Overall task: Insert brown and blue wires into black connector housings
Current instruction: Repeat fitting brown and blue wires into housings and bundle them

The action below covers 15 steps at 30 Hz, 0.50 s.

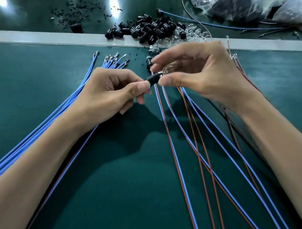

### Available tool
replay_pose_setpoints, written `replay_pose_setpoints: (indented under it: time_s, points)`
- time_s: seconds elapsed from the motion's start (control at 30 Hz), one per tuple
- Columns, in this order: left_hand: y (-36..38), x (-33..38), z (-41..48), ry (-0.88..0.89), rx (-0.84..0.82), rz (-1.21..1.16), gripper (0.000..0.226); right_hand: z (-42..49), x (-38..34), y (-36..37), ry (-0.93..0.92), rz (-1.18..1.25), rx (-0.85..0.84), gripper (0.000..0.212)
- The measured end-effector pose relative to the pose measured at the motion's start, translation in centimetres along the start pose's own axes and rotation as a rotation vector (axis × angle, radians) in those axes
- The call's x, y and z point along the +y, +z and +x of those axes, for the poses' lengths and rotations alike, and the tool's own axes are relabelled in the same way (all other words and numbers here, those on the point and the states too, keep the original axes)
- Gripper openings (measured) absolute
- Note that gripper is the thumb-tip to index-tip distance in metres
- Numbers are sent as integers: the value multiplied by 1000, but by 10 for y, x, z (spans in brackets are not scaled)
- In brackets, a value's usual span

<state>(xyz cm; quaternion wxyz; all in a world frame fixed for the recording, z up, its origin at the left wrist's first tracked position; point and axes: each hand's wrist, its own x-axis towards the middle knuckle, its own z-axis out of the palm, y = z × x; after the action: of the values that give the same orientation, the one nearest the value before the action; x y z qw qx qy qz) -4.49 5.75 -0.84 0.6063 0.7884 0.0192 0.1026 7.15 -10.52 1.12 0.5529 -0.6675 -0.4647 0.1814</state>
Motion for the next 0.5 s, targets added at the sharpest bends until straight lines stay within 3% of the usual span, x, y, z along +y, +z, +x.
replay_pose_setpoints:
  time_s: [0.1,0.2,0.5]
  points:
    - [-2,0,0,-21,-40,22,19,1,-4,5,17,-153,-74,34]
    - [-2,0,0,-37,-82,34,22,2,-4,11,-34,-299,-108,18]
    - [-3,-3,4,-41,-87,55,22,3,-7,10,-90,-386,-103,12]
